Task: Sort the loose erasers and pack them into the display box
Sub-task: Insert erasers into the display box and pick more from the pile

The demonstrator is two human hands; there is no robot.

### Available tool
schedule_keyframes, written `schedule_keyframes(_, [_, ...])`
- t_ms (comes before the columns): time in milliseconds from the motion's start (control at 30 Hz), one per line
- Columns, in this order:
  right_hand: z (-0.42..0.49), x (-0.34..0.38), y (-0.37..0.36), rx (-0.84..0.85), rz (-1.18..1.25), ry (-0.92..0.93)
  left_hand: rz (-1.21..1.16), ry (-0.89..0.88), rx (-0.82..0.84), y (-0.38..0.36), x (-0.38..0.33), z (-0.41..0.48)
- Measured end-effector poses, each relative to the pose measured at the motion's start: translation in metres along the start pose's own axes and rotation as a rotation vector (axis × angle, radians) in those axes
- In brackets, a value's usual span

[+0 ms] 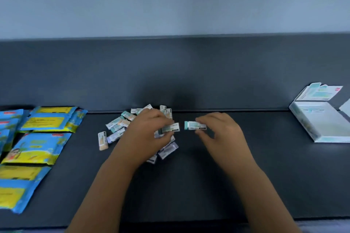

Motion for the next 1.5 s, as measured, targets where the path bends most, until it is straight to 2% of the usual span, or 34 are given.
schedule_keyframes(200, [-0.015,-0.055,0.028,0.043,0.025,0.019,-0.005,0.046,-0.073,-0.045,-0.045,0.015])
schedule_keyframes(533, [-0.039,-0.102,0.058,0.031,0.026,-0.076,-0.056,0.097,0.02,-0.094,-0.087,0.023])
schedule_keyframes(833, [-0.046,-0.149,0.092,-0.045,-0.101,-0.096,-0.124,0.117,-0.021,-0.131,-0.116,0.05])
schedule_keyframes(1100, [-0.052,-0.241,0.147,-0.128,-0.118,-0.103,-0.154,0.126,-0.015,-0.209,-0.182,0.101])
schedule_keyframes(1333, [-0.056,-0.348,0.18,-0.037,-0.143,-0.2,-0.043,0.093,0.043,-0.286,-0.243,0.149])
schedule_keyframes(1500, [-0.043,-0.386,0.184,0.038,-0.126,-0.211,0.061,0.1,0.041,-0.313,-0.256,0.18])
Point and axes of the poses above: each hand's wrist, its own z-axis towards the middle knuckle, its own y-axis out of the back of the hand, x = y × z, the point moved 6 cm from there along z, towards the middle knuckle, and after that the axes turned 8 degrees about -z, right-handed, at the moved point
